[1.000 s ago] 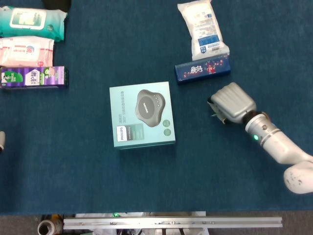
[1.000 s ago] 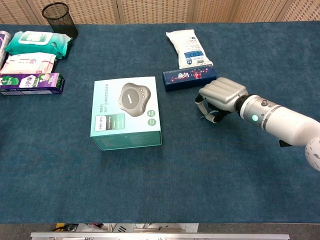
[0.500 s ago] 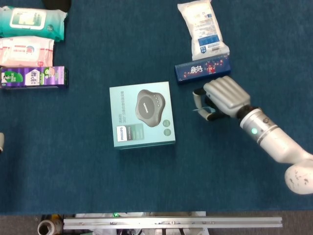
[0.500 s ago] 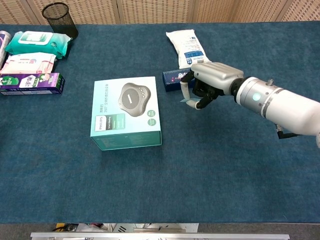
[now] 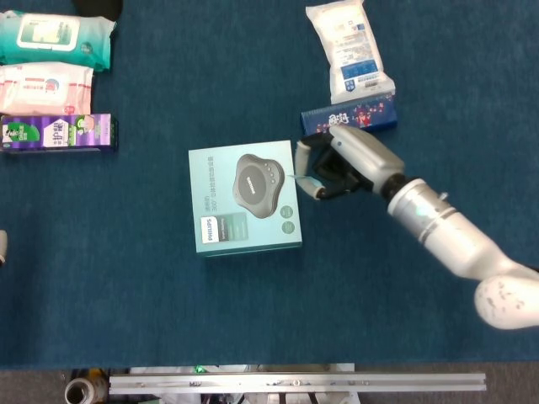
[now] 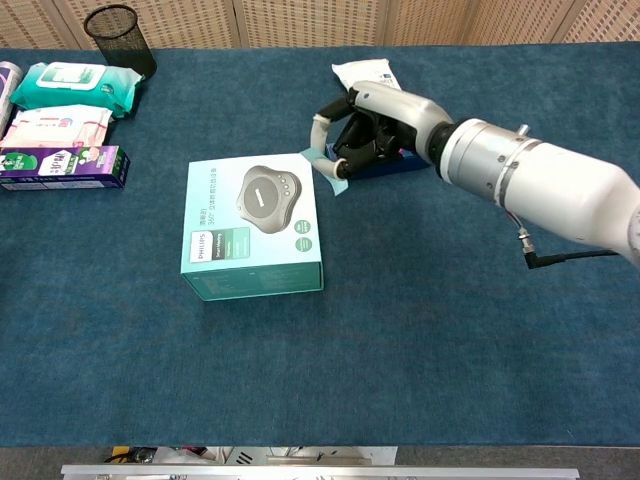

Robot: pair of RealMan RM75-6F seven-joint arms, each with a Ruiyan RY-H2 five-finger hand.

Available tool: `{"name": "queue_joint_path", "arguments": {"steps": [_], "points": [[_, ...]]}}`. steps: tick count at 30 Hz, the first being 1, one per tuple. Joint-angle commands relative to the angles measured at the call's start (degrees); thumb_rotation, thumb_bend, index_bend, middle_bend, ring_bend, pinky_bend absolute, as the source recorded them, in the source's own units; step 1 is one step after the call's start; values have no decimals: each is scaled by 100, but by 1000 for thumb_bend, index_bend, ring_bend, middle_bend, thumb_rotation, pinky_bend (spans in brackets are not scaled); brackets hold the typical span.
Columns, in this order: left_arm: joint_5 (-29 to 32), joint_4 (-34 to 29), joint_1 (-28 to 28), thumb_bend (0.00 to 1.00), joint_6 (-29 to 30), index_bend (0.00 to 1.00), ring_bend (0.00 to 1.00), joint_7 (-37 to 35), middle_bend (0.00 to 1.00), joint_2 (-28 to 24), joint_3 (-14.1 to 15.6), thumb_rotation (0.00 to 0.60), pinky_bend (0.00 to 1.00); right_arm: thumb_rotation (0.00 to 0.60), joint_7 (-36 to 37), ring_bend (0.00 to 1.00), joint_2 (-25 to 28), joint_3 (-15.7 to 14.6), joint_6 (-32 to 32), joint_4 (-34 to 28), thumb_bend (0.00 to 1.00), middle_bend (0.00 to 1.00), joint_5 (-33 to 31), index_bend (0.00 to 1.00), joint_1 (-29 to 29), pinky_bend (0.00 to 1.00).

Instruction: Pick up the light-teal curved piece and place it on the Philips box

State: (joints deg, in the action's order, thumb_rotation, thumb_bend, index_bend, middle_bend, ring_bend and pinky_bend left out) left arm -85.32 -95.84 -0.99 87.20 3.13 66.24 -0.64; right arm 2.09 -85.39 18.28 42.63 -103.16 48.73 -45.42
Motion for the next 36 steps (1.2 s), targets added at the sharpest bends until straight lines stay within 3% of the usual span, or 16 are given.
{"name": "queue_joint_path", "arguments": {"steps": [1, 17, 26, 36], "points": [[-11, -4, 6, 392, 11, 145, 222, -8, 278, -9, 1, 600, 212, 600, 47, 1000, -372, 74, 284, 126, 365, 1000, -272, 684, -138, 1000], [-8, 20, 34, 392, 5, 145, 222, -127, 278, -88, 9, 600, 212, 600, -145, 1000, -1634, 248, 866, 870, 367, 1000, -1082, 684, -541, 1000], [10, 46, 35, 392, -18, 145, 222, -155, 278, -84, 4, 600, 212, 600, -366, 1000, -1740, 227, 793, 1017, 367, 1000, -1280, 684, -663, 1000], [-5, 57, 9, 392, -40, 145, 222, -168, 278, -67, -16, 600, 213, 600, -430, 1000, -1542, 138, 751, 882, 319, 1000, -923, 645, -589, 1000]]}}
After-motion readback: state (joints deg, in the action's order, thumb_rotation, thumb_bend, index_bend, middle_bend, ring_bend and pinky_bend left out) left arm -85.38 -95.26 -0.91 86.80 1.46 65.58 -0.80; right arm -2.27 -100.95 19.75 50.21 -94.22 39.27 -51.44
